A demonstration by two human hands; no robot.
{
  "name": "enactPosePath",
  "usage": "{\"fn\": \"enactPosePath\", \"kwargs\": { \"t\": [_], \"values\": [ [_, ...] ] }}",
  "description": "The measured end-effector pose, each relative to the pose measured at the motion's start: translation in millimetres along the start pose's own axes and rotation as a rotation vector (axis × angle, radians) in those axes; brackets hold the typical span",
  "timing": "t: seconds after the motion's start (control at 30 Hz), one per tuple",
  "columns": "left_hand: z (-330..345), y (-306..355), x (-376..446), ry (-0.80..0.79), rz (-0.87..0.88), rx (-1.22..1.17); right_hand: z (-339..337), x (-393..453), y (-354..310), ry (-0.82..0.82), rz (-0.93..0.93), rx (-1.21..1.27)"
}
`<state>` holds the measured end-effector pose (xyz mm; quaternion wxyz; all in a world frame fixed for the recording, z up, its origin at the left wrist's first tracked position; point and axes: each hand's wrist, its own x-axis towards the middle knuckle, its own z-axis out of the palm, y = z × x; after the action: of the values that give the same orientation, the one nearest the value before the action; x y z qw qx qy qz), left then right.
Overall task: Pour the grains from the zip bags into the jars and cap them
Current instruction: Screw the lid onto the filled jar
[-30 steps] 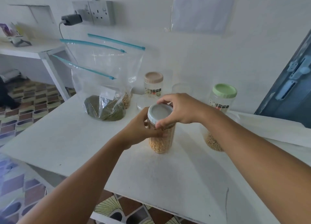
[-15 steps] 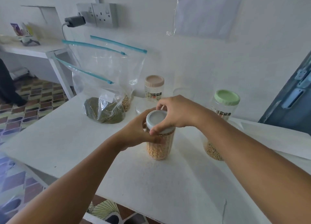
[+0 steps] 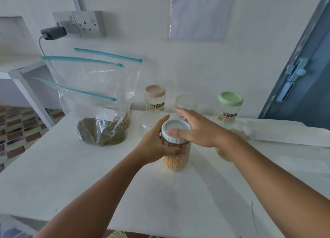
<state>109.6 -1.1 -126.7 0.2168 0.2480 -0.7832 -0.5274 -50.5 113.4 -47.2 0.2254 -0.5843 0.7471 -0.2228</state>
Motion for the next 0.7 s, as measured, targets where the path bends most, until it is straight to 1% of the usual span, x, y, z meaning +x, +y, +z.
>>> {"fn": "enactPosePath", "kwargs": {
  "t": [0.03, 0.07, 0.13, 0.2, 0.27, 0.4, 0.53, 0.6, 0.7],
  "values": [
    [0, -1, 2, 0.006, 0.003, 0.005, 1, -2, -1, -0.049, 0.004, 0.034],
    [1, -1, 4, 0.008, 0.012, 0.009, 3, -3, 0, -0.059, 0.002, 0.056],
    [1, -1, 8, -0.005, 0.015, 0.009, 5, -5, 4, -0.022, 0.004, 0.083],
    [2, -2, 13, -0.028, 0.048, -0.008, 6, -7, 6, 0.018, 0.029, 0.052],
    [3, -5, 19, -0.038, 0.090, -0.008, 8, -5, 8, 0.077, 0.069, 0.011],
    [6, -11, 31, -0.028, 0.106, 0.000, 15, -1, 10, 0.261, 0.122, 0.040],
    [9, -13, 38, -0.023, 0.093, 0.020, 22, 1, 15, 0.386, 0.109, 0.041],
    [12, -15, 41, 0.000, 0.097, 0.035, 22, 2, 17, 0.404, 0.105, 0.052],
    [20, -15, 49, 0.019, 0.074, 0.037, 14, 5, 26, 0.376, 0.107, 0.055]
  ]
}}
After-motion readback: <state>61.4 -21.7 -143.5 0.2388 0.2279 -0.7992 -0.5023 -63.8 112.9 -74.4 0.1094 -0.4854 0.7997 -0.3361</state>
